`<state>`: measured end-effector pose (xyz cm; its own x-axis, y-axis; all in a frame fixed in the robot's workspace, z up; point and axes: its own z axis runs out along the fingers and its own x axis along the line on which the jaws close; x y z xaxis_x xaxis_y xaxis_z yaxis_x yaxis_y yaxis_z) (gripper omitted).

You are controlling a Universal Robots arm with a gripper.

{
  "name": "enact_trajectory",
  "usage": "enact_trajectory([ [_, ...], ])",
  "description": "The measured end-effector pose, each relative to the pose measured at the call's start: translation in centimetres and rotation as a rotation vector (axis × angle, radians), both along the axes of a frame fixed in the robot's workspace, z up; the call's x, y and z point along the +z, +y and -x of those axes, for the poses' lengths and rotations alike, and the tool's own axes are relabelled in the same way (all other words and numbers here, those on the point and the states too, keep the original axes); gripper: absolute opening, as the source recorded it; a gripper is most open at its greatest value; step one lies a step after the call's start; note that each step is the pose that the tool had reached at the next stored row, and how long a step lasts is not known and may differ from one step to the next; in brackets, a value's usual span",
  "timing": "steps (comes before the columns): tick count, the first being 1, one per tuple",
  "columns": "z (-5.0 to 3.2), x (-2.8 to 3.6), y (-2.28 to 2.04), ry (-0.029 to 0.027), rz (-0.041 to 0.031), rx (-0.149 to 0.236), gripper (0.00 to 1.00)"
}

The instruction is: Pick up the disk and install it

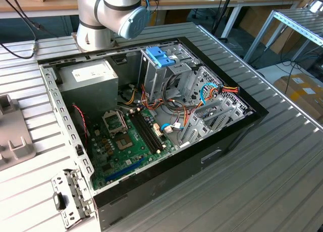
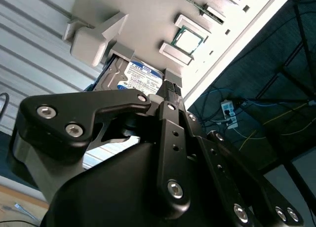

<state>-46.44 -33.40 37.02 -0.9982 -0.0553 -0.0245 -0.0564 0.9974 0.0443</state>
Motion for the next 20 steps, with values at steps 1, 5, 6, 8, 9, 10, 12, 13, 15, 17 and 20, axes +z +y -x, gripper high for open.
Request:
enact_trajectory([
  [1, 0.0, 0.0, 0.0, 0.0, 0.0, 0.005, 0.11],
  [5, 0.0, 0.0, 0.0, 0.0, 0.0, 0.032, 0.11],
  [6, 0.0, 0.0, 0.0, 0.0001, 0.0, 0.041, 0.11],
  [8, 0.0, 0.0, 0.0, 0.0, 0.0, 0.057, 0.11],
  [9, 0.0, 0.0, 0.0, 0.0, 0.0, 0.062, 0.11],
  [10, 0.0, 0.0, 0.0, 0.0, 0.0, 0.071, 0.11],
  [12, 0.0, 0.0, 0.0, 0.0, 0.0, 0.085, 0.11],
  [13, 0.0, 0.0, 0.0, 0.0, 0.0, 0.094, 0.11],
  [15, 0.0, 0.0, 0.0, 0.0, 0.0, 0.105, 0.11],
  [17, 0.0, 0.0, 0.0, 0.0001, 0.0, 0.115, 0.11],
  [20, 0.0, 0.0, 0.0, 0.0, 0.0, 0.13, 0.11],
])
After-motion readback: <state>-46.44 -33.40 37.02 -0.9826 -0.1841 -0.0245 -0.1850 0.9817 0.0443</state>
